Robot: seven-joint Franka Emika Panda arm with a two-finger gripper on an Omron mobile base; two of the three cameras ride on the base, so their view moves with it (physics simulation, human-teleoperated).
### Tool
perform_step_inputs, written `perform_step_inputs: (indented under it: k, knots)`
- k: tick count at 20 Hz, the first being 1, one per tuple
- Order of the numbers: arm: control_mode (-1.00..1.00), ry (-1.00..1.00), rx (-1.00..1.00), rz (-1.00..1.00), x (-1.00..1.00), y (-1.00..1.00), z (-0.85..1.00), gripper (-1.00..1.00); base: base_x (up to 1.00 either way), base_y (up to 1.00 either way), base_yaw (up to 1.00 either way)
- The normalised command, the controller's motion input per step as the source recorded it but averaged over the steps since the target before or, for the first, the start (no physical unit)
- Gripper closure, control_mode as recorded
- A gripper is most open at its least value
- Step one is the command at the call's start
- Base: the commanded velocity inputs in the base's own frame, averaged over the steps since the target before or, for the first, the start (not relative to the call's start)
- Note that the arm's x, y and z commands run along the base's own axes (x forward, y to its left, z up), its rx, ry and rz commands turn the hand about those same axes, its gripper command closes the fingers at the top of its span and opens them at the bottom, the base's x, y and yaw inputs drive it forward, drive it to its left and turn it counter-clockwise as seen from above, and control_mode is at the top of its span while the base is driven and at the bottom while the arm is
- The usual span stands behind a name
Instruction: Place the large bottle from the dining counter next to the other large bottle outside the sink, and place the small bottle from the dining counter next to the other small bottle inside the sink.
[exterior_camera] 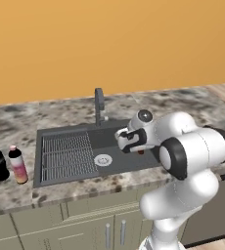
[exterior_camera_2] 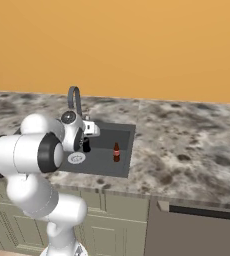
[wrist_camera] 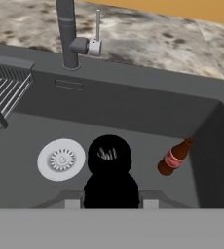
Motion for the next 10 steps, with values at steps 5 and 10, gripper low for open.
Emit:
perform_step_inputs:
  k: [5, 10]
  knots:
    - [-1.00, -0.01, 0.00, 0.00, 0.00, -0.03, -0.16, 1.00, 0.00, 0.00, 0.00]
    - [-1.00, -0.04, 0.00, 0.00, 0.04, -0.12, -0.07, 1.00, 0.00, 0.00, 0.00]
